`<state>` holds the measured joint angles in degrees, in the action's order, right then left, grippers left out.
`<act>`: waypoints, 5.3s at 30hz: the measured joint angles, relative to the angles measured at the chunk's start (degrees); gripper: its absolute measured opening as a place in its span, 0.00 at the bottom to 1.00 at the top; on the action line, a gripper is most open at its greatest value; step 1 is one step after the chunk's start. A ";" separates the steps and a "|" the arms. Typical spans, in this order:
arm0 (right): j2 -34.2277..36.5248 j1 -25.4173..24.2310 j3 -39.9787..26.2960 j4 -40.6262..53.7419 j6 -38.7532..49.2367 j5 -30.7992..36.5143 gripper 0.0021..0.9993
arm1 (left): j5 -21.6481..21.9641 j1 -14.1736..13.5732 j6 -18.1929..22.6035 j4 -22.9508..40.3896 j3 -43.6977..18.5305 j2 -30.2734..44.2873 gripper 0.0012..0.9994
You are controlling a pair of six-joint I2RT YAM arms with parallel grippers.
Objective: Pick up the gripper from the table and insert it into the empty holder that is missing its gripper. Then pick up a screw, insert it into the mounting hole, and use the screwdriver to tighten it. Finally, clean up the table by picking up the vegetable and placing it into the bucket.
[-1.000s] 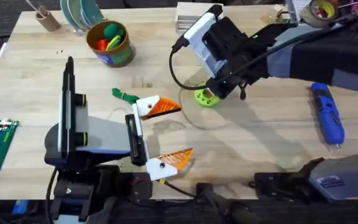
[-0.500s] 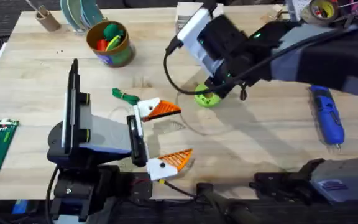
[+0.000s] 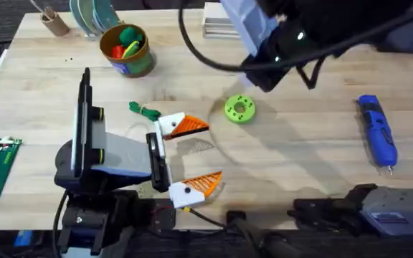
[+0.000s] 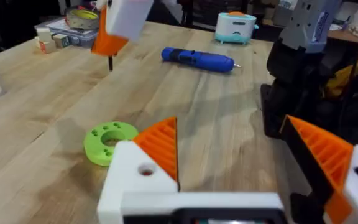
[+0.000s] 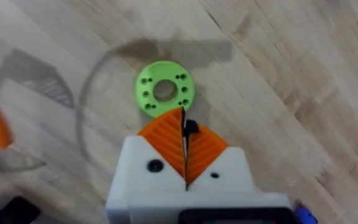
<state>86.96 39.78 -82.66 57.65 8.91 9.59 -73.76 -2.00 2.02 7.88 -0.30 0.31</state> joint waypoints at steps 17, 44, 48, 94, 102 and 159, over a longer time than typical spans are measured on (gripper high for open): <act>5.33 20.84 -21.50 9.87 -1.19 -1.95 0.01 | -0.02 0.00 0.00 0.06 0.00 -0.01 0.99; 12.29 26.20 -21.52 6.60 -1.17 -5.26 0.01 | -0.04 0.00 0.00 0.09 0.00 0.00 0.99; 12.44 26.20 -21.52 6.60 -1.17 -4.43 0.01 | -0.04 0.00 0.00 0.09 0.00 0.01 0.99; 15.30 26.06 -22.09 6.17 -1.19 -2.20 0.01 | -0.62 0.00 -0.56 0.31 0.00 0.01 0.99; 15.36 26.06 -22.11 7.16 -1.17 -0.84 0.01 | -0.59 0.00 -0.44 0.28 0.00 0.01 0.99; 11.33 0.41 -22.83 1.85 -18.69 -6.23 0.92 | -0.55 0.00 -0.24 0.26 0.00 -0.01 0.88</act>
<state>98.29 40.19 -105.49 59.50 -9.77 3.36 -74.30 -2.00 1.78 8.14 -0.30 0.30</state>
